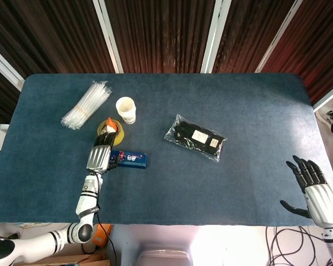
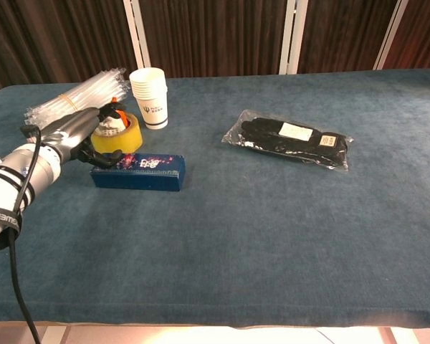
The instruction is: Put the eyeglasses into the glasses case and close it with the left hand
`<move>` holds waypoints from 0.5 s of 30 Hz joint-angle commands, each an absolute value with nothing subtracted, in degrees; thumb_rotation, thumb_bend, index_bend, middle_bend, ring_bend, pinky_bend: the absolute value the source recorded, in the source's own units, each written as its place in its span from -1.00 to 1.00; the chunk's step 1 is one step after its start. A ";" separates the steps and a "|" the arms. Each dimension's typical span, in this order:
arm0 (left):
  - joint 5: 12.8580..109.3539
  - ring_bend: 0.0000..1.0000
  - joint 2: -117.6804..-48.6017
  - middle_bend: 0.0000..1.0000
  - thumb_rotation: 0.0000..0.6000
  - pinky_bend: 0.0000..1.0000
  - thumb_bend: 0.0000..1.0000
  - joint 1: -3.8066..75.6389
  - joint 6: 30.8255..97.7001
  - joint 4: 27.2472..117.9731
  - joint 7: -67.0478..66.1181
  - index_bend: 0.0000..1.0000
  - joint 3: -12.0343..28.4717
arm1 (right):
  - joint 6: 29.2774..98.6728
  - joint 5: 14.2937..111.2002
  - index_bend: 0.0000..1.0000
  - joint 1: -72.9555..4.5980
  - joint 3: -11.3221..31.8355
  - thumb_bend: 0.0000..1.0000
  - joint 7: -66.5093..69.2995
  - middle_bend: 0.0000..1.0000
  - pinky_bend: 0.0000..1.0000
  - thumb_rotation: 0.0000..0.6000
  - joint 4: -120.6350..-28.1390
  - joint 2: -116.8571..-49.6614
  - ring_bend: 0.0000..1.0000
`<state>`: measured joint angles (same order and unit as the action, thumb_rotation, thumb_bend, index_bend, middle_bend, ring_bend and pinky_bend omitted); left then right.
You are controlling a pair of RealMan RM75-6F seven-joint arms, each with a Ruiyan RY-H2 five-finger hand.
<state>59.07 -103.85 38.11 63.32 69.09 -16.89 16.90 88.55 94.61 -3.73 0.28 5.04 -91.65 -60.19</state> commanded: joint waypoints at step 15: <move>82.57 -1.00 -70.83 -1.00 1.00 -0.90 -0.17 11.15 91.63 91.27 -6.42 -1.00 -5.70 | 83.28 90.89 -1.00 -5.57 1.05 -0.44 -1.61 -1.00 -1.00 1.00 -92.75 -62.37 -1.00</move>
